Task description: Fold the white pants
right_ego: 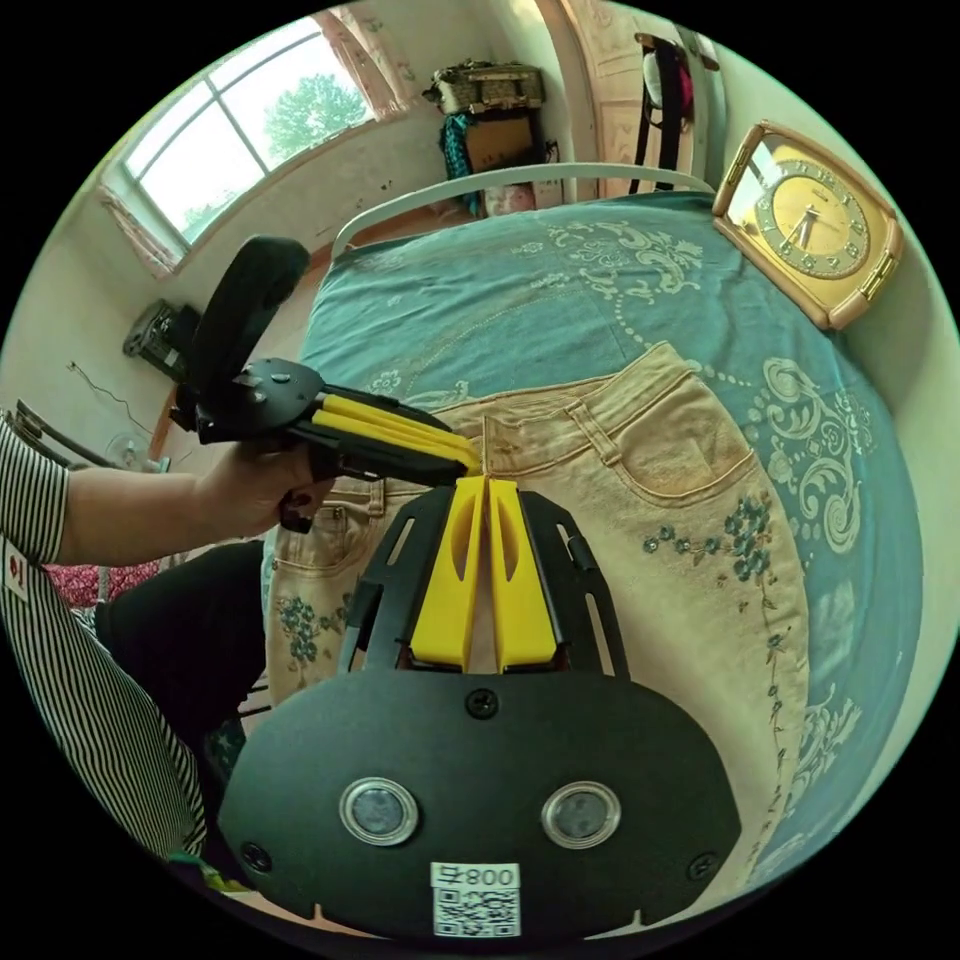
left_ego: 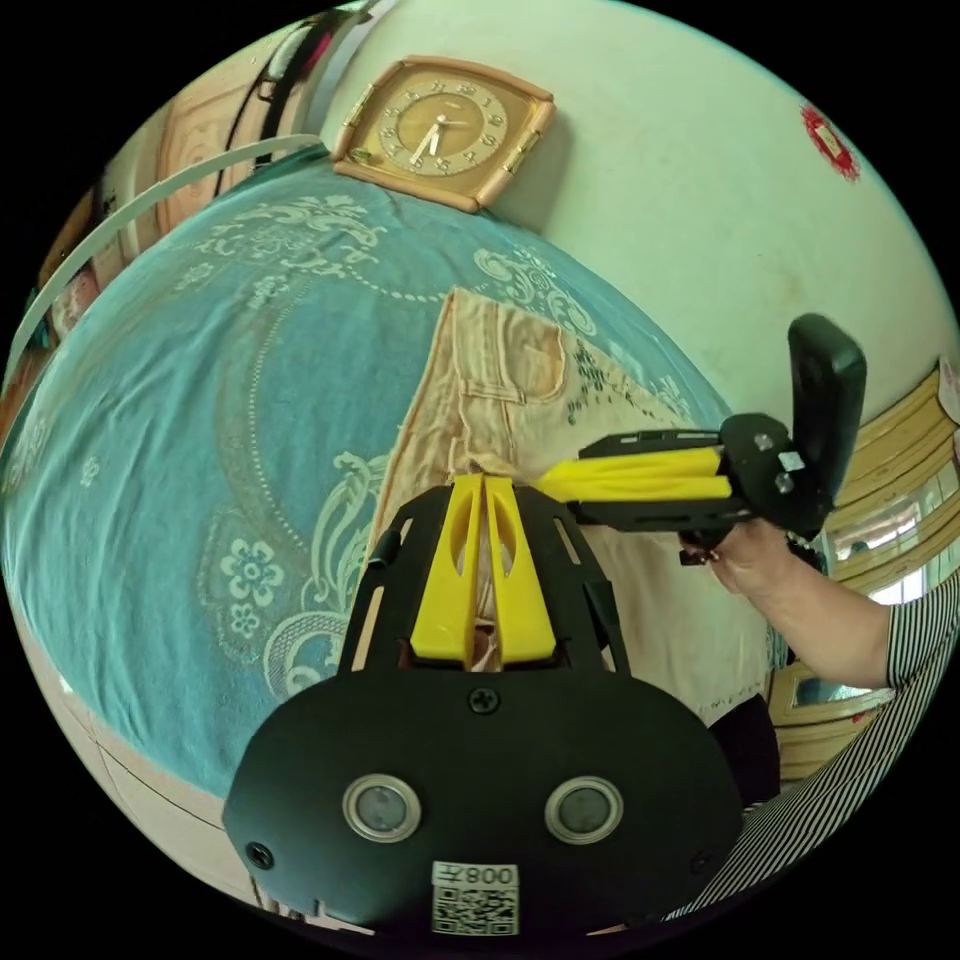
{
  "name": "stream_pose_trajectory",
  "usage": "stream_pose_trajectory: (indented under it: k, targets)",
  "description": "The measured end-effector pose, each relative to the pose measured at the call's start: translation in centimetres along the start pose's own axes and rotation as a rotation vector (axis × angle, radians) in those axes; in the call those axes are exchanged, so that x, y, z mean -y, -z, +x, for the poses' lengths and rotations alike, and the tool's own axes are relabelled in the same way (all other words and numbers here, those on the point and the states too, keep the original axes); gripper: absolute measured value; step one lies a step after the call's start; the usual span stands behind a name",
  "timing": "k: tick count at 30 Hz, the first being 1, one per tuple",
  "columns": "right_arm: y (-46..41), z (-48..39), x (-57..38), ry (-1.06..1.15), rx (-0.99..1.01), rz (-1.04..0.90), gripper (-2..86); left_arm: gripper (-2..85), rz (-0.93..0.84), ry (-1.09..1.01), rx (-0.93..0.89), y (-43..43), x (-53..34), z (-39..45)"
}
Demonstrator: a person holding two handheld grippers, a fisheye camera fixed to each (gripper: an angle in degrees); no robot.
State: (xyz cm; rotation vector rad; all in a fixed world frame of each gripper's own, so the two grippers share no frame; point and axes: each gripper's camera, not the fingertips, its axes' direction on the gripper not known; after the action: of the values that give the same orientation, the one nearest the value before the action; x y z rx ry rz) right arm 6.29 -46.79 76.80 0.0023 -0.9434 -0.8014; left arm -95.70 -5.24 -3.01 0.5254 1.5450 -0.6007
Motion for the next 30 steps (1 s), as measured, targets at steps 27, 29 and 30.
stream_pose_trajectory:
  k: [27,29,30]
  targets:
    - [-0.1,4.5,1.5,-0.135,0.027,-0.003,1.0,0.2,-0.039,-0.144,0.150,-4.5,-2.9,8.3]
    - [0.4,4.5,1.5,-0.141,0.026,0.005,0.9,0.2,-0.052,-0.116,0.142,-4.8,-3.1,8.2]
    - [0.5,4.5,1.5,-0.145,0.025,0.005,0.9,0.2,-0.051,-0.116,0.146,-4.8,-3.1,8.4]
